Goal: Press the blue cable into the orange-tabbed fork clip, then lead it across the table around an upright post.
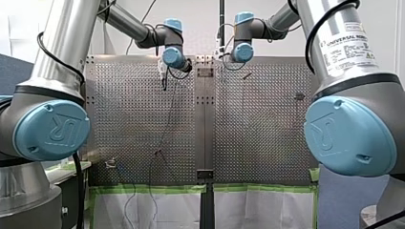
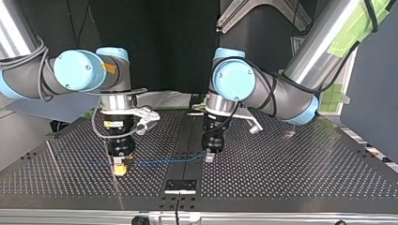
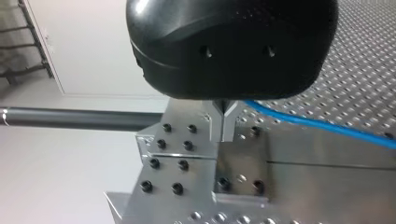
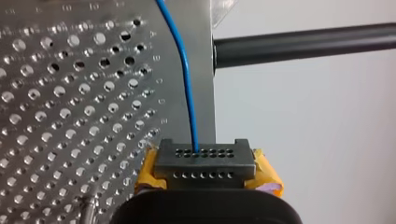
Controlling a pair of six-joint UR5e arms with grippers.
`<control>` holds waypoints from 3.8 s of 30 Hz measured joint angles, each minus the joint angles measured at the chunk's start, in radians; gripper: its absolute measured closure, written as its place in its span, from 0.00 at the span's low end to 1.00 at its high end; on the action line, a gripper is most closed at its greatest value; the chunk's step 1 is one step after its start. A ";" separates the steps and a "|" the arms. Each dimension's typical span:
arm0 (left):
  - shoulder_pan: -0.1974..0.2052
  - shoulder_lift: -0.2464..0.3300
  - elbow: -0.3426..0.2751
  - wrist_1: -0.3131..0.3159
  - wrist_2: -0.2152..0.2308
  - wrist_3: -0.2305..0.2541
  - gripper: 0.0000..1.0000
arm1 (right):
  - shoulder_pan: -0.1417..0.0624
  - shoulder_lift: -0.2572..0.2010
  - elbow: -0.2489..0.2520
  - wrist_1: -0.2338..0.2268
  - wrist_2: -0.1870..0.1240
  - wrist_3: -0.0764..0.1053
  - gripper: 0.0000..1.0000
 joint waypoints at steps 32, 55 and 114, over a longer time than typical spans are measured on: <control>-0.064 -0.085 0.203 -0.129 0.027 0.003 1.00 | -0.101 -0.008 0.000 0.037 0.000 0.007 1.00; -0.138 -0.202 0.394 -0.176 0.035 -0.019 1.00 | -0.178 -0.007 0.000 0.039 -0.001 0.008 1.00; -0.237 -0.431 0.578 -0.214 -0.006 -0.018 1.00 | -0.351 0.075 0.000 0.039 -0.164 0.063 1.00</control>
